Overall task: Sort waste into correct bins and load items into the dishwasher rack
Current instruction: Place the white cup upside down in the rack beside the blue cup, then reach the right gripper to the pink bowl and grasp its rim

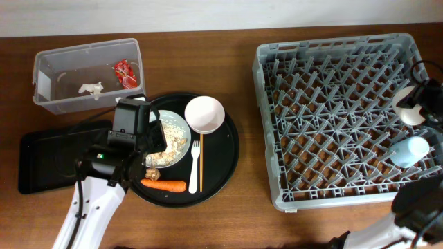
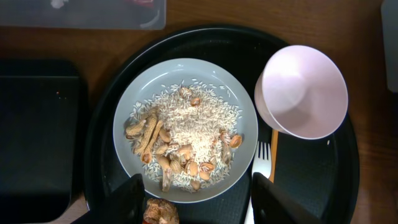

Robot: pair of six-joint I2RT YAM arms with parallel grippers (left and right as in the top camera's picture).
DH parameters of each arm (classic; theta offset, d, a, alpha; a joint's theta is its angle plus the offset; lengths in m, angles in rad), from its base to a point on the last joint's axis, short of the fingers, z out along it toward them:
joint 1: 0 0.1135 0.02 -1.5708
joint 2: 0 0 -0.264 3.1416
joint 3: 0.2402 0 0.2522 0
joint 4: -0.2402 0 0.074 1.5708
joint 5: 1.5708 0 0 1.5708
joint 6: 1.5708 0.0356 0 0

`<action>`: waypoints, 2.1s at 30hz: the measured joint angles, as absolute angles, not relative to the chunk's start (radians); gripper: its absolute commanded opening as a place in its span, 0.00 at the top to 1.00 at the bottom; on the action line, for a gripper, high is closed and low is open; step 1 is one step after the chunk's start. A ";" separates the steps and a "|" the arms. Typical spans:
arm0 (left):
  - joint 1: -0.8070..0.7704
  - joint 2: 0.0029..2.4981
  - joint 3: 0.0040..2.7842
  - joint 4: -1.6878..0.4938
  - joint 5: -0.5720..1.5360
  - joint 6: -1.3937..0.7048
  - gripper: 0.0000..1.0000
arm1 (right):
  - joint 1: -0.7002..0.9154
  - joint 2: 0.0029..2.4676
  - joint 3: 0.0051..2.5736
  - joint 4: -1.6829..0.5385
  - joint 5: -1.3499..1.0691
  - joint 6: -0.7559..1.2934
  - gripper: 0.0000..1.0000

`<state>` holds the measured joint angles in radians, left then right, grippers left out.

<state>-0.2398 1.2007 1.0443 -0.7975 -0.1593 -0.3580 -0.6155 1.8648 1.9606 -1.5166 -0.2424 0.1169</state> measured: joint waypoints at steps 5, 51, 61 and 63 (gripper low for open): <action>-0.240 1.200 1.044 -0.799 -0.166 -0.358 0.46 | -0.620 2.001 2.022 -1.514 -0.213 0.142 0.39; 0.015 1.200 1.044 -0.902 -0.120 -0.354 0.23 | 0.281 1.962 2.210 -1.475 -0.269 -0.012 0.04; 0.285 1.212 1.045 -0.847 -0.062 -0.319 0.23 | 0.434 2.190 2.210 -1.377 -0.239 0.046 0.15; 0.327 1.240 1.060 -0.850 -0.039 -0.300 0.22 | 0.452 2.225 2.210 -1.359 -0.235 0.049 0.16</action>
